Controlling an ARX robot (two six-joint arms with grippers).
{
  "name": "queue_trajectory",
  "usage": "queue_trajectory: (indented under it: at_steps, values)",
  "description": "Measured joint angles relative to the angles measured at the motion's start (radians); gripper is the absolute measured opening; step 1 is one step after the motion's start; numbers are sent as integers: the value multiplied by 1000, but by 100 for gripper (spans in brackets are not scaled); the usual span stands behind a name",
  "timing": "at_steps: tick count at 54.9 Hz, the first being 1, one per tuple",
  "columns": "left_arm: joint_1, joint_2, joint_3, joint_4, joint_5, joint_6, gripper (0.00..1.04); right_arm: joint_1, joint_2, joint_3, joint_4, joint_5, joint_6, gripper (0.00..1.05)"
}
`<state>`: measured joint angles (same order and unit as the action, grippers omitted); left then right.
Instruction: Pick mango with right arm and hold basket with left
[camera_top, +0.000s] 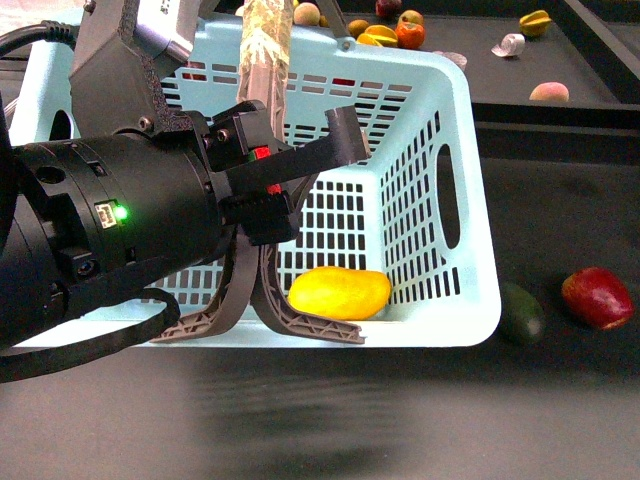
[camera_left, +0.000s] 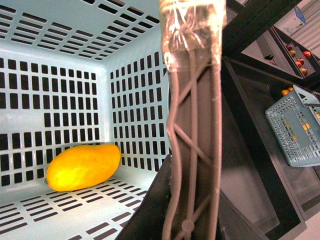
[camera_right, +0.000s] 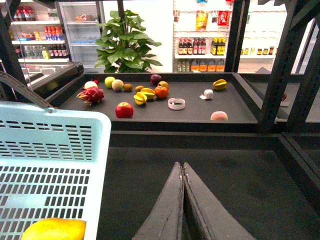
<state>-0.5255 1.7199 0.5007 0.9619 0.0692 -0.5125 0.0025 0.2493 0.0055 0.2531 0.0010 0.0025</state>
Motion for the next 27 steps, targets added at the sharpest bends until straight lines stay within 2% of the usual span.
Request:
queue_trajectory:
  at_steps: [15, 20, 27]
  values:
    - [0, 0, 0, 0, 0, 0, 6, 0, -80, 0, -80, -2, 0, 2]
    - [0, 0, 0, 0, 0, 0, 6, 0, -197, 0, -233, -3, -2, 2]
    - [0, 0, 0, 0, 0, -2, 6, 0, -243, 0, -251, -3, -2, 2]
